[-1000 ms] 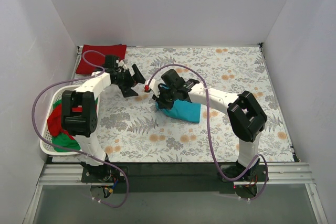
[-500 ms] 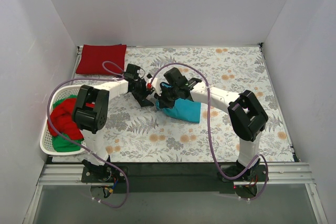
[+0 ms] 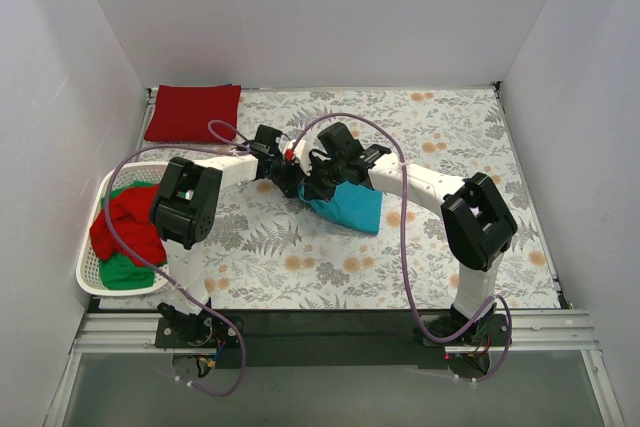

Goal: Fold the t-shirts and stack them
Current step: Neatly place the folded tshirt to the corner

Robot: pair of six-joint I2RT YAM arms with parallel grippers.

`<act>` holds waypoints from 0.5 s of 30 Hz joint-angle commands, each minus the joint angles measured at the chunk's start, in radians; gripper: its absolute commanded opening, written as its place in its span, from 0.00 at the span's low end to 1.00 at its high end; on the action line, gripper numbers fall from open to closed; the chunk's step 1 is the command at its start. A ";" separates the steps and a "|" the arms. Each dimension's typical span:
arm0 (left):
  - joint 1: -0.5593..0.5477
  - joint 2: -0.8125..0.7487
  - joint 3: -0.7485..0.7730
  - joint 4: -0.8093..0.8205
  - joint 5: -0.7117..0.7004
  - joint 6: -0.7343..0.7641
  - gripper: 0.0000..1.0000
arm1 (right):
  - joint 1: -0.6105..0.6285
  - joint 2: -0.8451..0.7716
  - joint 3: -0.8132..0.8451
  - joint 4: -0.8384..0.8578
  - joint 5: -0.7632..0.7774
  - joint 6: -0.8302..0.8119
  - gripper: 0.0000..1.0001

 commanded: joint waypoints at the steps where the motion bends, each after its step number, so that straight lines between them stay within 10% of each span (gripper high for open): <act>1: 0.001 0.034 0.044 0.001 -0.096 0.017 0.47 | -0.003 -0.046 0.005 0.035 -0.030 0.022 0.01; 10: 0.000 0.074 0.076 0.010 -0.084 0.002 0.40 | -0.003 -0.036 0.017 0.043 -0.036 0.054 0.01; 15: 0.000 0.090 0.099 0.020 -0.057 0.015 0.17 | -0.003 -0.015 0.045 0.047 -0.032 0.071 0.01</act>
